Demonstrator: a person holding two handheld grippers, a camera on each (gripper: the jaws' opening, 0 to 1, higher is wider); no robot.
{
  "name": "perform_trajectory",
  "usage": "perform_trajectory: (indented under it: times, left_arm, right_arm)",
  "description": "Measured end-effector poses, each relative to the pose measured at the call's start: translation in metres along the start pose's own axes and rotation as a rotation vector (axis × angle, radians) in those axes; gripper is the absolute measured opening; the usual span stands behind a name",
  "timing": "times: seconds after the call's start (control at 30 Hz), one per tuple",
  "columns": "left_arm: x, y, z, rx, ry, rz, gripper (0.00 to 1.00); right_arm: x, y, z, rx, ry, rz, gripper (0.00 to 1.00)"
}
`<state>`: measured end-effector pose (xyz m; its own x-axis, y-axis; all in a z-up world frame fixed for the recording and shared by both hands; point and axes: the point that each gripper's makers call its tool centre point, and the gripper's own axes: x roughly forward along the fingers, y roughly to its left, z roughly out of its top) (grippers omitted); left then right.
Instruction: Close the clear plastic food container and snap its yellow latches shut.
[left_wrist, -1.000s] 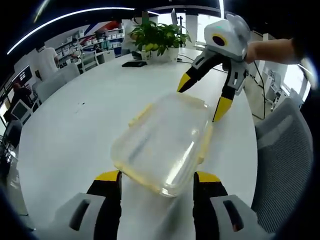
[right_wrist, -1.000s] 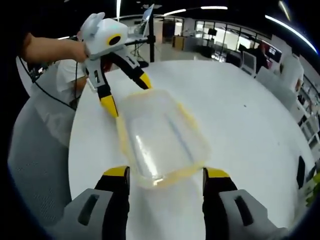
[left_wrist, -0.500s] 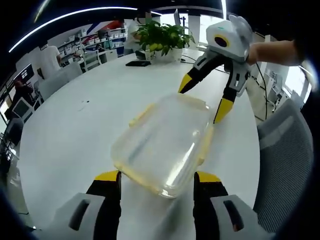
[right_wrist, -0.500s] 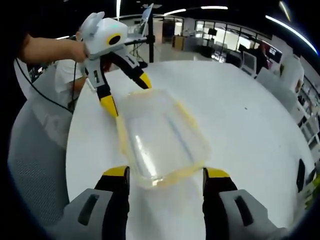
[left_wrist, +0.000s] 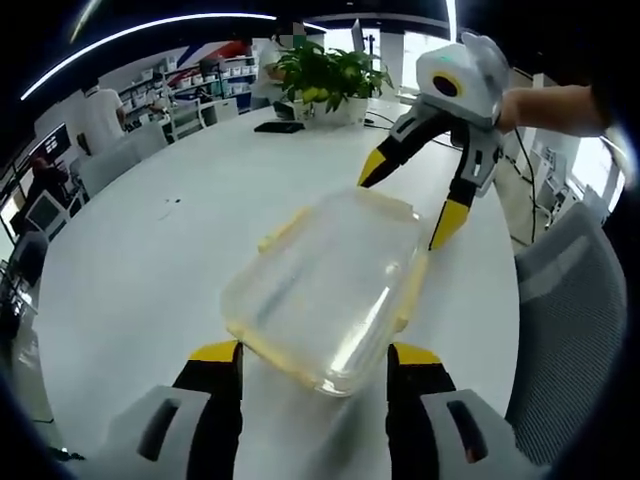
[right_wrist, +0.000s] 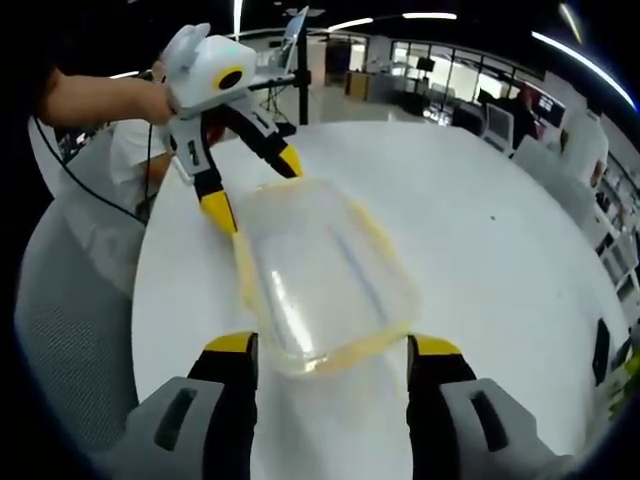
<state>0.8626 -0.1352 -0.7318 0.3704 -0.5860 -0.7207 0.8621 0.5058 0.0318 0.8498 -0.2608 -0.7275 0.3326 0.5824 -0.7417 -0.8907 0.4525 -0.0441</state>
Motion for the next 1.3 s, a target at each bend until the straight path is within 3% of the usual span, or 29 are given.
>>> perform_trajectory:
  times: [0.33, 0.5, 0.83, 1.3]
  left_arm:
    - [-0.012, 0.0, 0.003, -0.075, -0.076, 0.036, 0.66]
    - [-0.027, 0.004, 0.007, -0.084, -0.143, 0.089, 0.73]
    - [-0.054, -0.003, 0.009, -0.095, -0.227, 0.144, 0.82]
    - [-0.082, -0.017, -0.015, -0.109, -0.256, 0.224, 0.96]
  right_arm:
    - [-0.013, -0.001, 0.008, 0.037, -0.065, -0.042, 0.7]
    - [-0.021, 0.007, 0.007, 0.048, -0.112, -0.058, 0.75]
    - [-0.045, 0.014, 0.001, 0.098, -0.202, -0.159, 0.8]
    - [-0.066, 0.031, -0.019, 0.178, -0.265, -0.258, 0.88]
